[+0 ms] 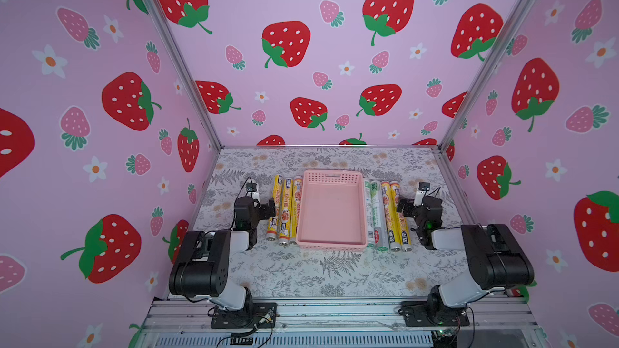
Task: Put the plastic wrap into the basket
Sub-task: Pick up the plastic wrap from the center of the board.
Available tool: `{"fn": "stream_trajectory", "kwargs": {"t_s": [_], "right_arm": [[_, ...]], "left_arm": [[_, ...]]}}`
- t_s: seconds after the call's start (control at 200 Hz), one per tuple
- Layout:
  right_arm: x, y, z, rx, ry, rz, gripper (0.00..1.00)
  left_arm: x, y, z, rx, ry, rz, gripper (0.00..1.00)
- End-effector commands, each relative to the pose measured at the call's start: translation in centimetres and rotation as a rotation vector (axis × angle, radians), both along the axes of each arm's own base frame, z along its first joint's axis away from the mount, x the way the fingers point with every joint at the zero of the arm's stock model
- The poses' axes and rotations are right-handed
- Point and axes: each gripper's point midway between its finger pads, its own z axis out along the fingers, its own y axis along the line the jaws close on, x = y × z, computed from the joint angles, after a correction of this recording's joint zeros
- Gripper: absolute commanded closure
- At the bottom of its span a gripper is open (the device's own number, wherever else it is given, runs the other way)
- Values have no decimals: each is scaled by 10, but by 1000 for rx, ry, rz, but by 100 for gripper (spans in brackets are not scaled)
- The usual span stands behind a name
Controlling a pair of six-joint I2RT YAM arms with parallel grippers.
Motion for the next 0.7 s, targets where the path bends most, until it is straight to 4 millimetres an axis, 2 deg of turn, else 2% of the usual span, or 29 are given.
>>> {"fn": "stream_trajectory", "kwargs": {"t_s": [0.0,0.565,0.635,0.695], "right_arm": [[5,-1,5,-3,-12,2,0],[5,-1,5,-3,-13,3,0],[3,-3,10,-5,-27,-10,0],[-1,-10,26,-4,-36,-53,0]], "left_arm": [[7,4,8,3,-28,14,0],[6,5,9,4,-31,21,0],[7,10,18,24,-26,73,1],[7,18,33,49,33,141,0]]}}
